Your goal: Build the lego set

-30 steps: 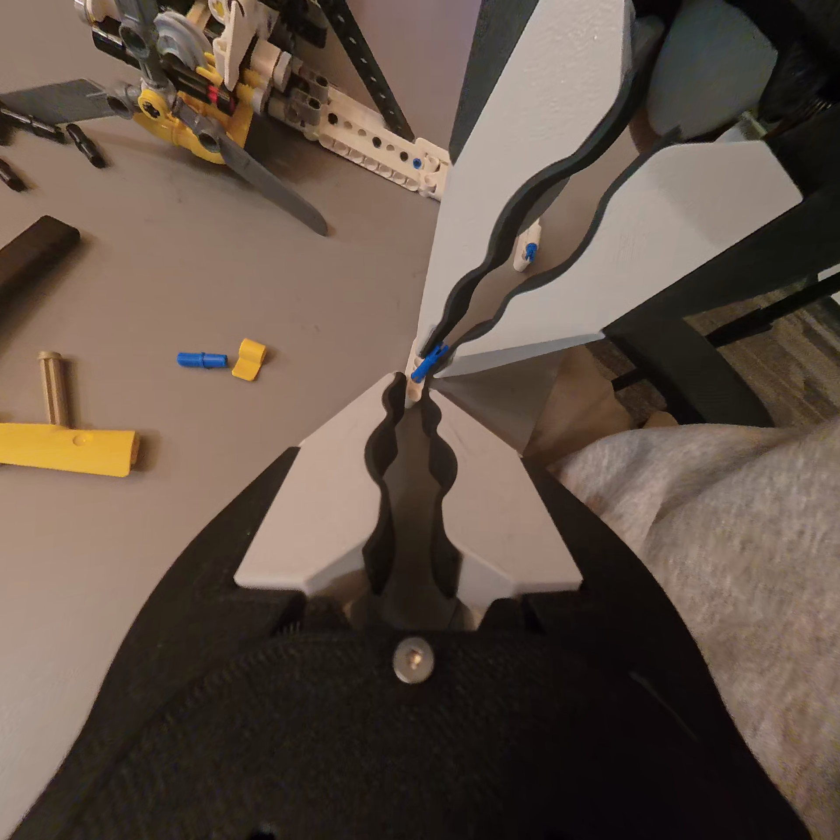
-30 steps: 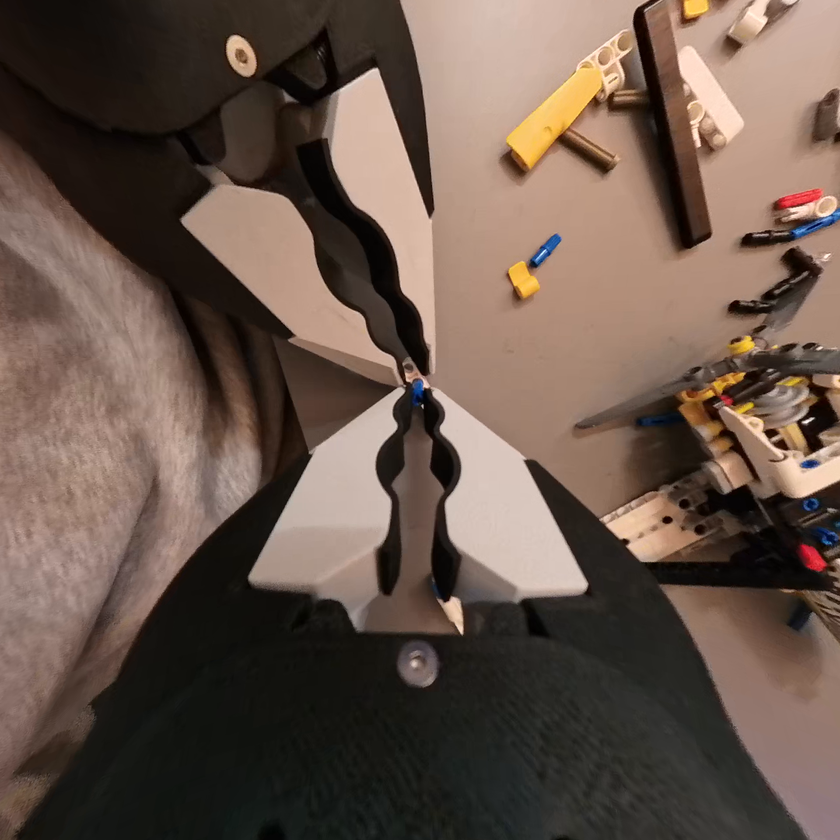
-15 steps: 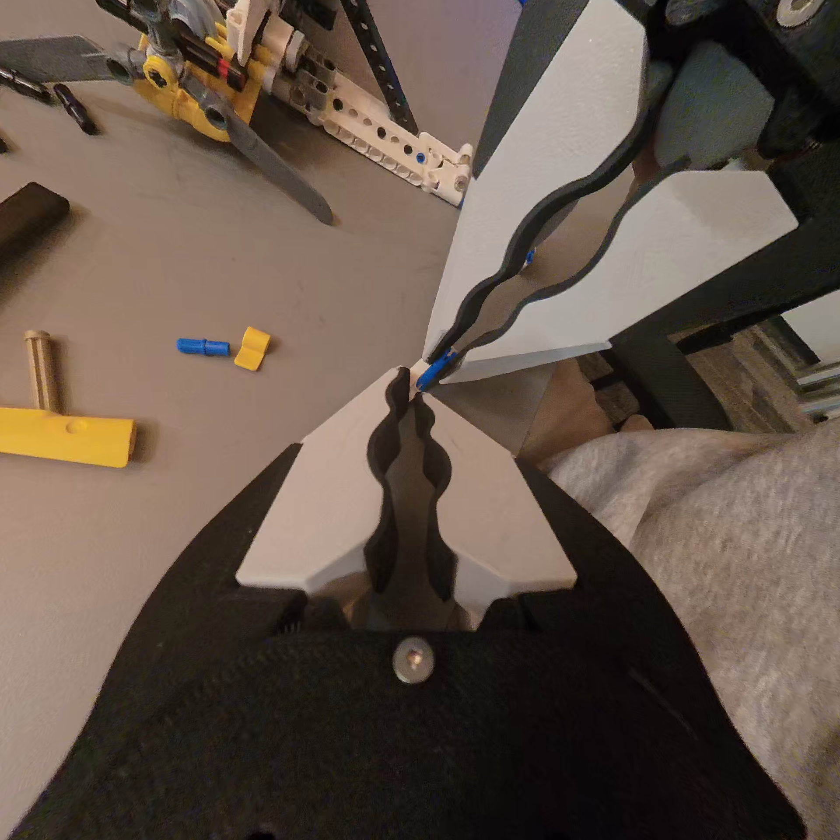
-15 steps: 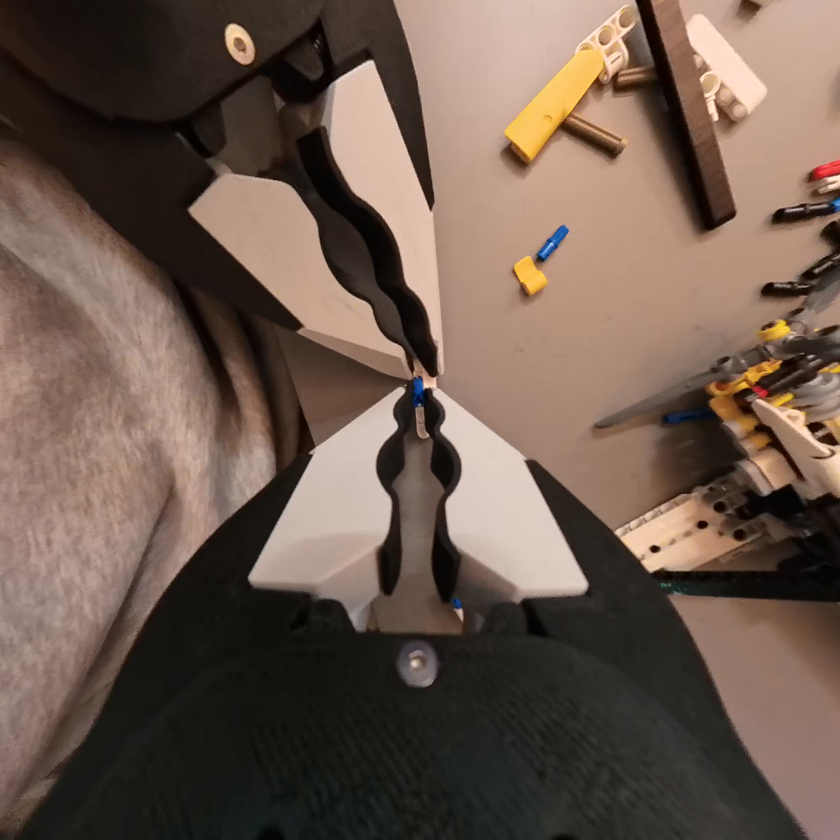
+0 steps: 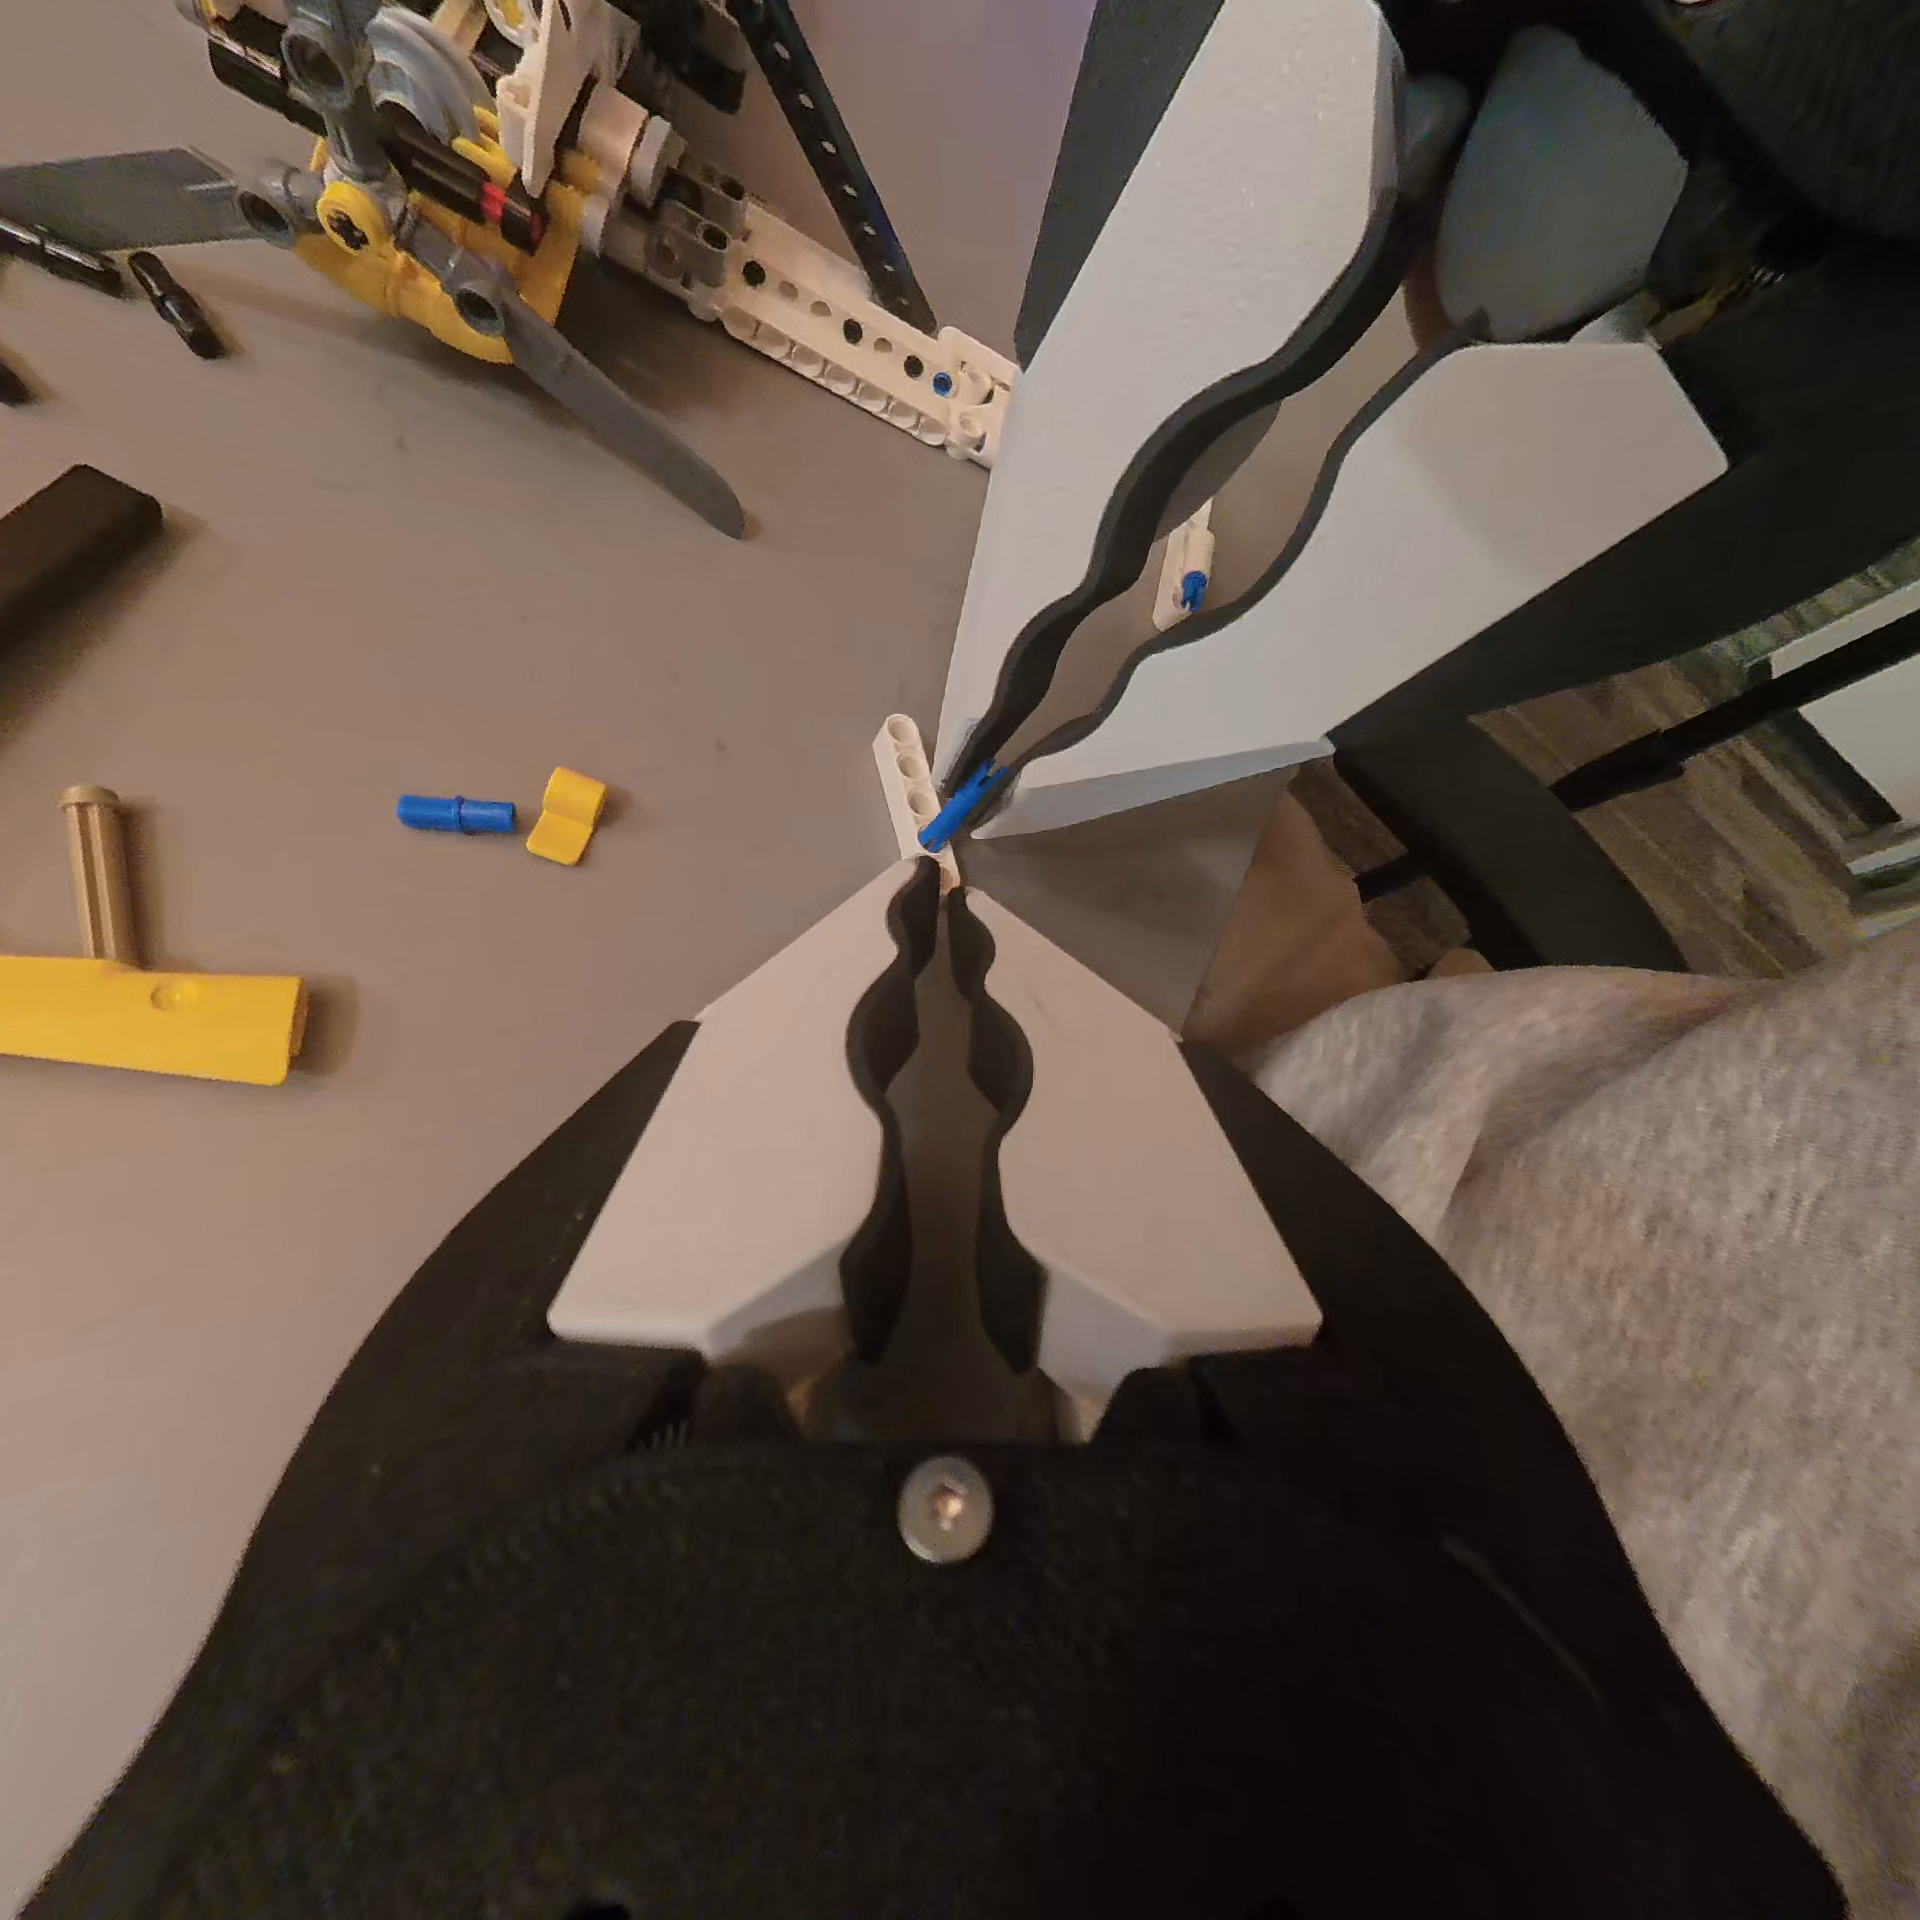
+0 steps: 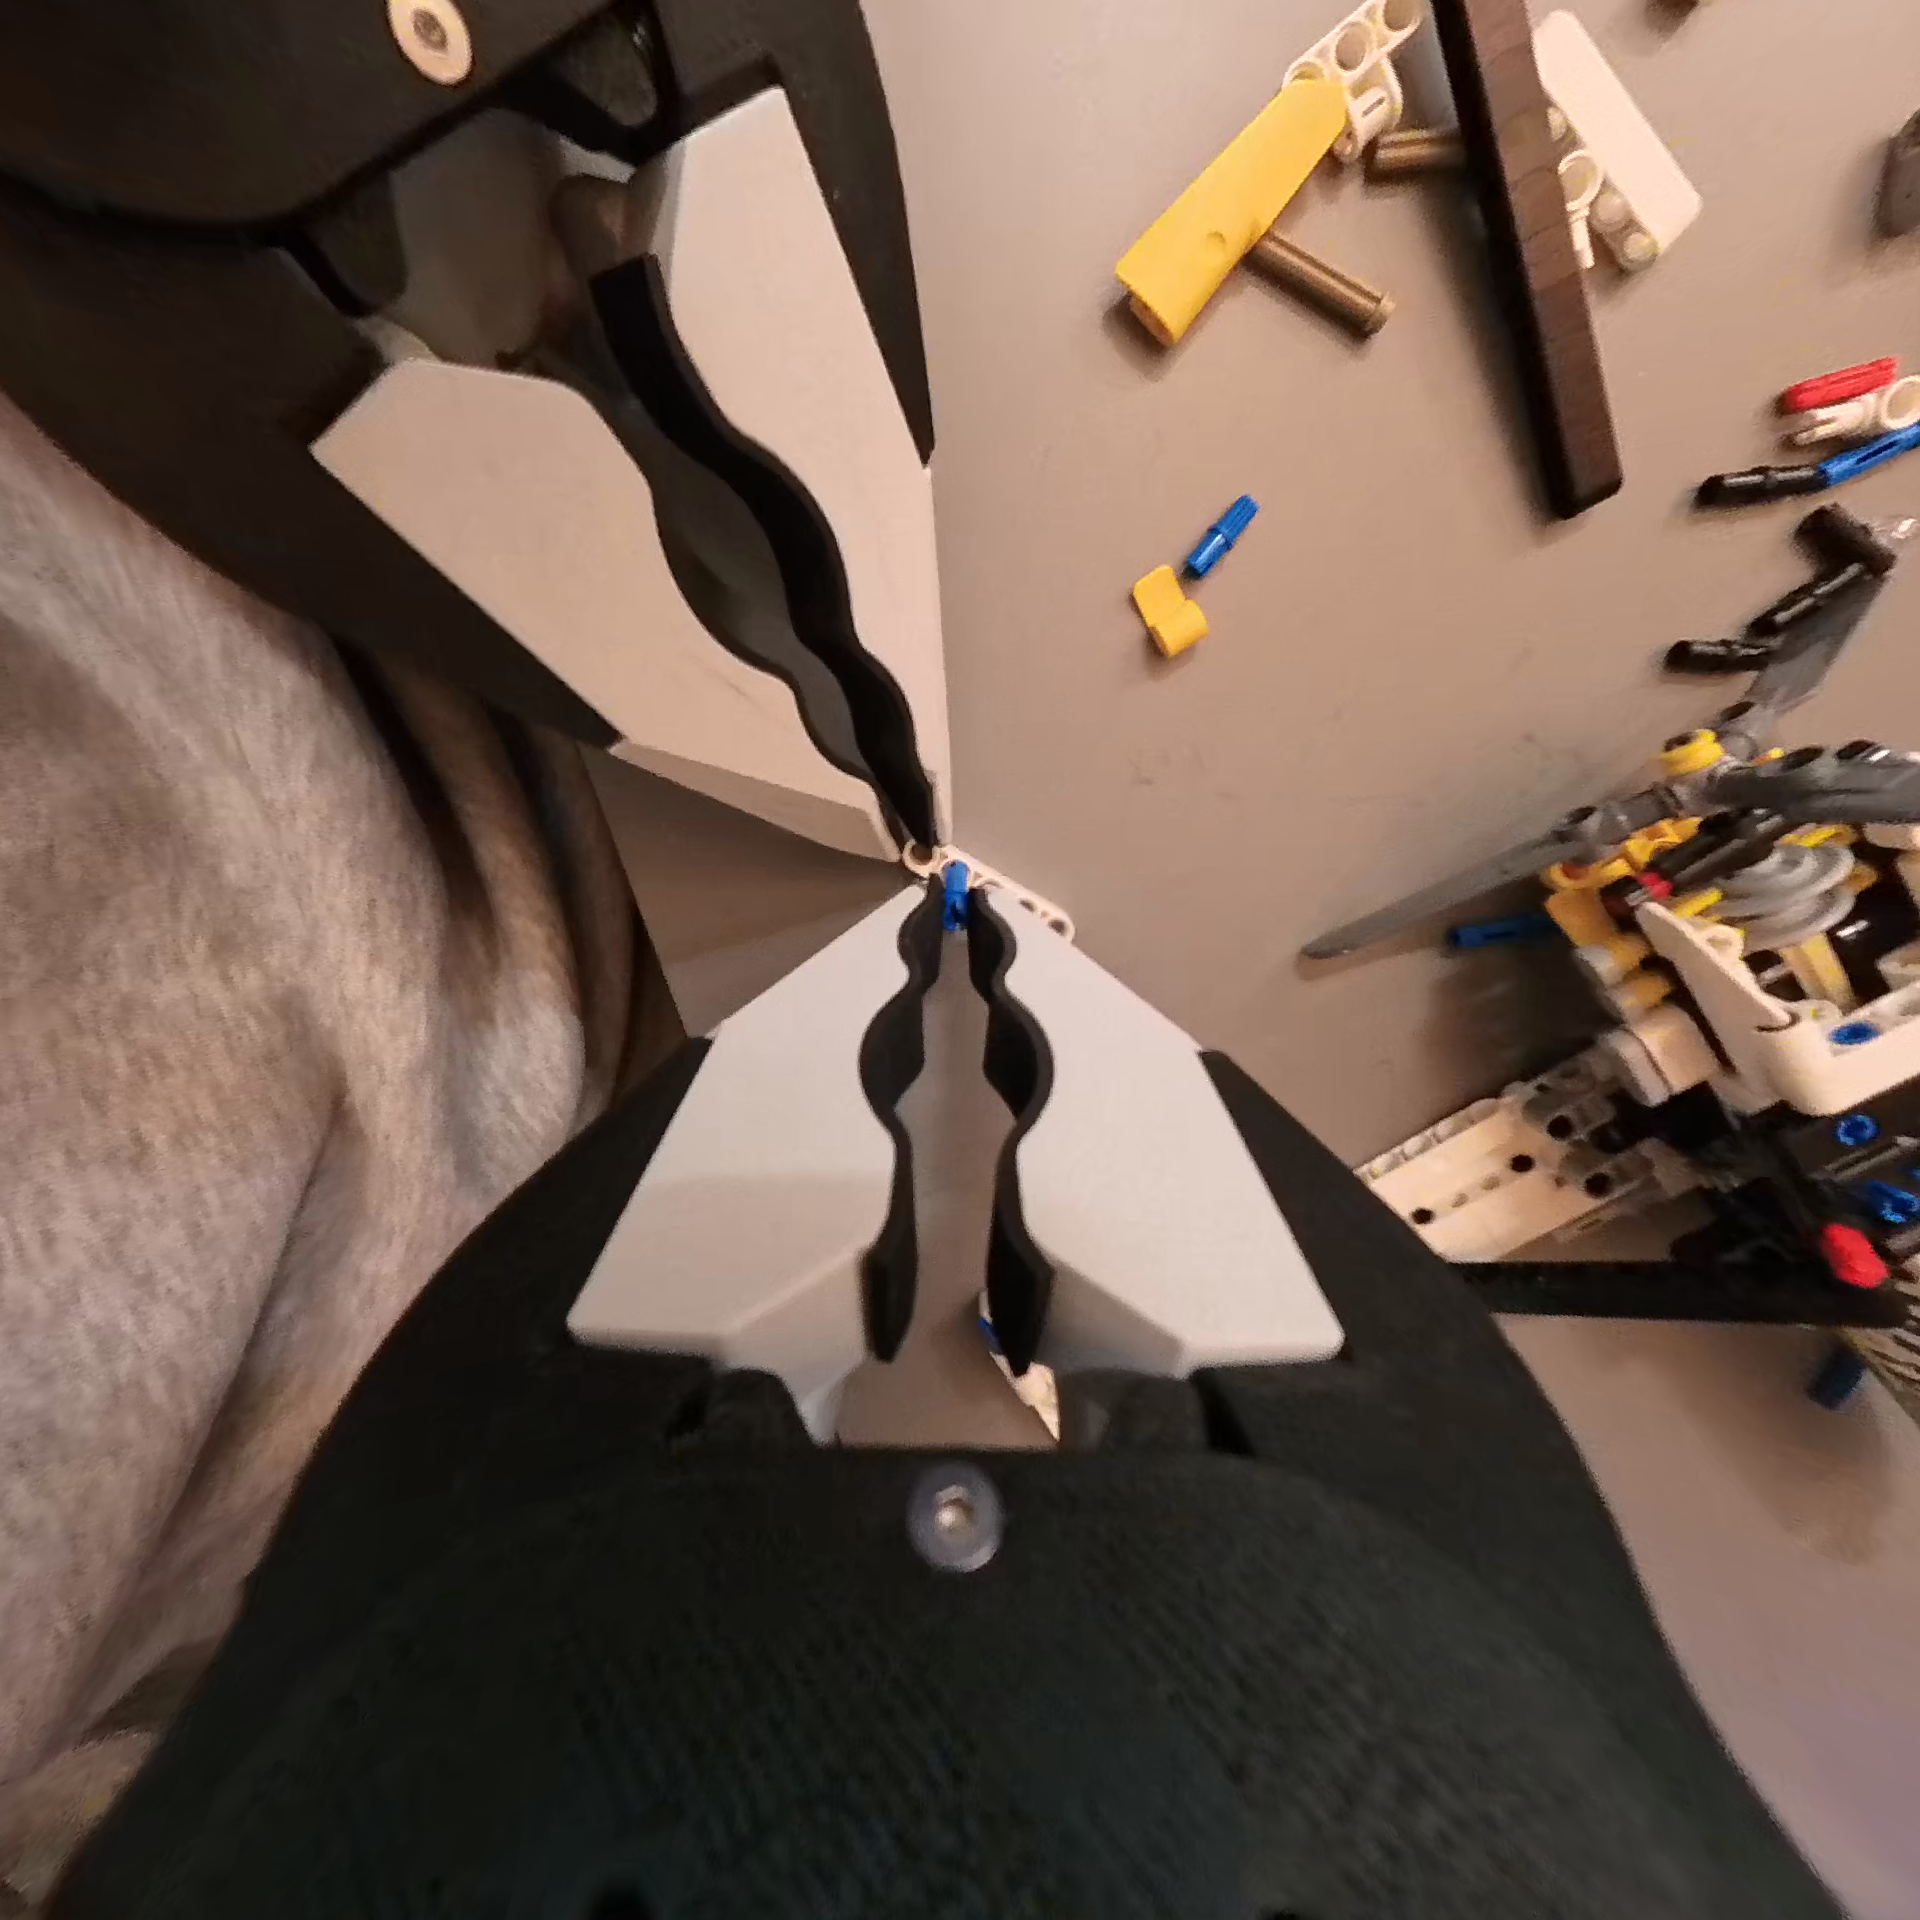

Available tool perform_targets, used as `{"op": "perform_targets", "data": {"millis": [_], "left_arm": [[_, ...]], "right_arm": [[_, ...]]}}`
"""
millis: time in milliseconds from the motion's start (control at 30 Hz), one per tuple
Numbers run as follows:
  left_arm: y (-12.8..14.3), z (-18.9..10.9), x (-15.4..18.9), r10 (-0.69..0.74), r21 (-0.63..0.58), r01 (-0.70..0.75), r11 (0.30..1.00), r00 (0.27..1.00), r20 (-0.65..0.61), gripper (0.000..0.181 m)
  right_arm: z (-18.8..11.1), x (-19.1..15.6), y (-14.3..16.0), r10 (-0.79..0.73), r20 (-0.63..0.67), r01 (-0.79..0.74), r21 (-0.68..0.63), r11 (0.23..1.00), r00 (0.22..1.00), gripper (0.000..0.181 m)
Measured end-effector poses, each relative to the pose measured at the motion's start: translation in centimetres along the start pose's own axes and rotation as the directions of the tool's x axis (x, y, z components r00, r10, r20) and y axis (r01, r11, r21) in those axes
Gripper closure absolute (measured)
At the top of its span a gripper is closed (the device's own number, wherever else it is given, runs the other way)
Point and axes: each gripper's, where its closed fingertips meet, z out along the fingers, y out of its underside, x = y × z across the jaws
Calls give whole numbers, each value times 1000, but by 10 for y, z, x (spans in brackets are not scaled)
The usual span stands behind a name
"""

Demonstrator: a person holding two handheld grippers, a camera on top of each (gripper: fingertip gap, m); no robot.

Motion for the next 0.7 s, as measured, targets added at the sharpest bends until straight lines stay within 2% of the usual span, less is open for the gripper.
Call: {"op": "perform_targets", "data": {"millis": [133,267,433,600,700], "left_arm": [[-2,0,0,-38,6,38,999,999,-28,179],[-5,-1,-2,-37,34,37,999,999,0,171],[-5,4,-2,16,25,-17,1000,998,59,173],[-5,4,-1,-37,14,36,999,999,8,177],[-4,5,-1,-23,14,22,1000,1000,19,177]], "right_arm": [[0,1,0,-8,1,8,-21,1000,1000,178],[0,1,0,6,15,-6,-26,1000,1000,178],[0,1,0,11,21,-10,-33,999,1000,178],[0,1,-1,-15,20,16,-54,998,1000,178],[0,1,-1,-40,23,42,-74,996,999,178]]}}
